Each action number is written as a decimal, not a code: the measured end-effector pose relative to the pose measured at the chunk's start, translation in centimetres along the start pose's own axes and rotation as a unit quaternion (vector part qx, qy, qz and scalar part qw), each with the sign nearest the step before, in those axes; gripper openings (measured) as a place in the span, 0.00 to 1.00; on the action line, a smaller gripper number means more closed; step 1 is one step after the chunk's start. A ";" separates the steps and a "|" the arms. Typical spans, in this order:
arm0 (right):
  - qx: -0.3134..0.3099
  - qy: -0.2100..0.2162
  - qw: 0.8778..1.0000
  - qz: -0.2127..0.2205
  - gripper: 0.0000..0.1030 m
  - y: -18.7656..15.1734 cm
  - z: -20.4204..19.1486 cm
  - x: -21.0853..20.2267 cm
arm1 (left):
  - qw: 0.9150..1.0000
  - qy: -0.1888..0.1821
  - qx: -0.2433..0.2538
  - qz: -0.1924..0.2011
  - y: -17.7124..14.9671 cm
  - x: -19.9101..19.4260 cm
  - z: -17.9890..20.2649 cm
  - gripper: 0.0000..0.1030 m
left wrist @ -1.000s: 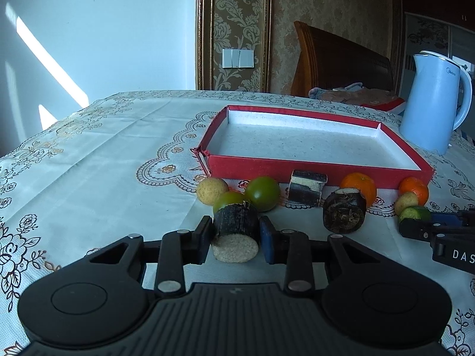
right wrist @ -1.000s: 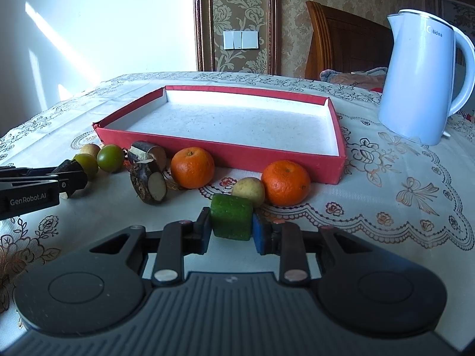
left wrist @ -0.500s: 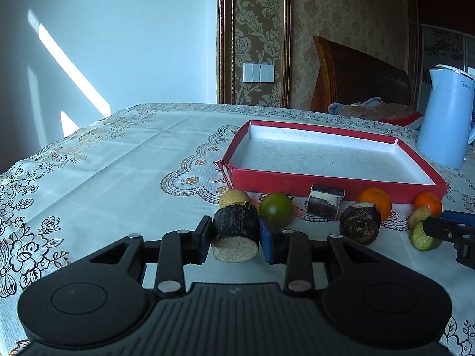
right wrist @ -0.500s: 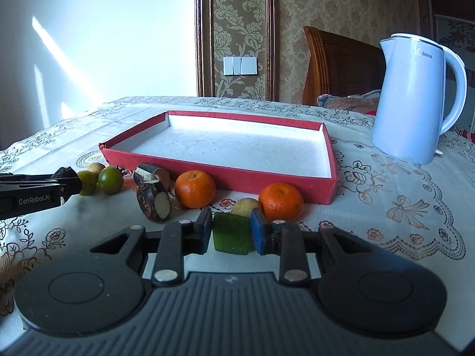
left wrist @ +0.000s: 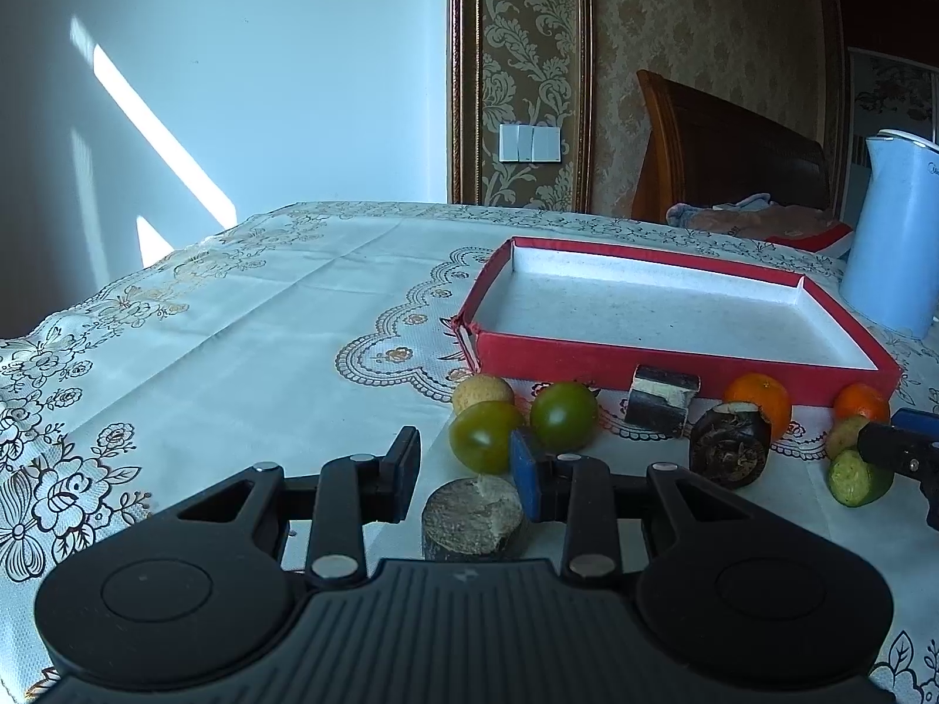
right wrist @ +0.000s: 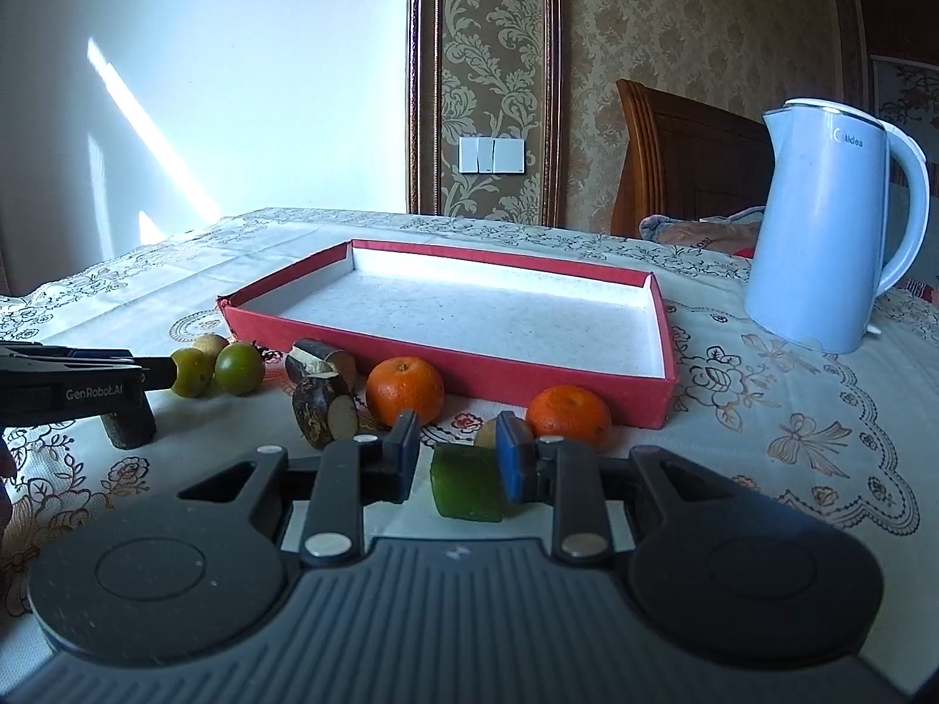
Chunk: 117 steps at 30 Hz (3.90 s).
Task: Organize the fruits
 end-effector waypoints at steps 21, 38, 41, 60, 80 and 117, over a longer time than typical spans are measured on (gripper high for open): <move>0.034 0.014 0.999 0.016 0.13 0.4 1.0 -0.6 | 0.998 -0.027 -0.018 0.051 0.8 -1.6 -0.3 0.12; 0.021 -0.007 1.000 0.000 0.72 -0.5 2.0 -2.3 | 0.997 -0.072 -0.025 0.017 -0.3 -2.1 -0.8 0.12; 0.014 0.004 1.000 -0.022 0.57 -0.6 1.5 -1.5 | 0.997 -0.072 -0.005 0.019 -0.5 -2.3 -0.4 0.12; 0.044 0.001 0.995 -0.086 0.26 -1.7 0.9 2.0 | 0.997 -0.061 0.025 -0.028 -1.4 -1.0 0.4 0.84; 0.038 0.014 0.998 -0.048 0.26 0.1 0.7 0.4 | 0.995 -0.089 0.023 -0.024 -0.8 -1.7 1.9 0.32; 0.041 -0.021 0.994 -0.095 0.26 3.8 2.7 13.9 | 0.996 -0.062 0.034 -0.046 5.9 13.2 9.4 0.33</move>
Point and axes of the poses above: each gripper's, at about its wrist camera, not at the fingertips, and x roughly the way its jaws point, z to its right, y to its top, the point moved 8 cm from there along x, roughly the way its jaws point, and after that the axes turned 3 degrees about z, right-handed, at the moved point
